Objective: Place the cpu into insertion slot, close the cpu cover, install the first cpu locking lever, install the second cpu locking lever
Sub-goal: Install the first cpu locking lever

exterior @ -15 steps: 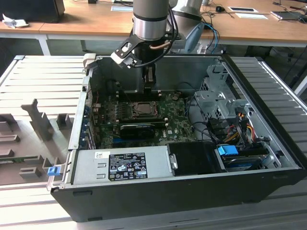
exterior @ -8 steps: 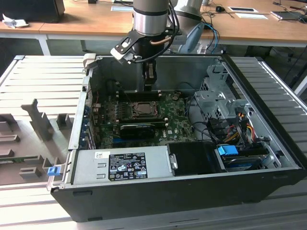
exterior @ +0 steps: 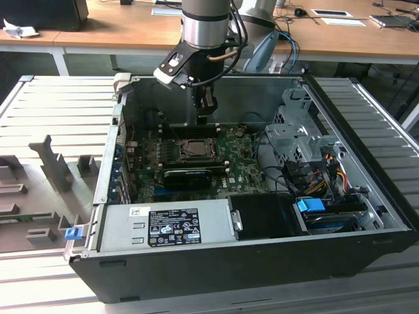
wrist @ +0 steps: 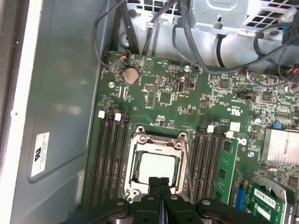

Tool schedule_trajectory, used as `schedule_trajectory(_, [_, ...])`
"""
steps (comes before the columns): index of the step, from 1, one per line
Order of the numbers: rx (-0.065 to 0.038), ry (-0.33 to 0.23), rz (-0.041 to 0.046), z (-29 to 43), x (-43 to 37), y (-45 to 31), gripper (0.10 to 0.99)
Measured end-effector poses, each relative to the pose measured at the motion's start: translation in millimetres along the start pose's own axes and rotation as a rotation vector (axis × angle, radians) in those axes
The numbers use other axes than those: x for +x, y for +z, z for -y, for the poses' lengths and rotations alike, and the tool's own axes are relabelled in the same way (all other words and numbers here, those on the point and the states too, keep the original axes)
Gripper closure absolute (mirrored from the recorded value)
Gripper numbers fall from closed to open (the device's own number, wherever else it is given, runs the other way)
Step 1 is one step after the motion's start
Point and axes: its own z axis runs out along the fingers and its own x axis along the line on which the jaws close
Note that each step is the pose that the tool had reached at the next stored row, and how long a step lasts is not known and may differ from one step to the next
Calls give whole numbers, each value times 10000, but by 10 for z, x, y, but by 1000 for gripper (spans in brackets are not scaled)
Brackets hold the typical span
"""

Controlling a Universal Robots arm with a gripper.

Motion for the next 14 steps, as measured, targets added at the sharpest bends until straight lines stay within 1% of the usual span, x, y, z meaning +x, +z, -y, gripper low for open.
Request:
schedule_trajectory(6, [2, -261, -2, 0, 0, 0, 980])
schedule_trajectory(14, [5, -835, -9, 0, -1, 0, 980])
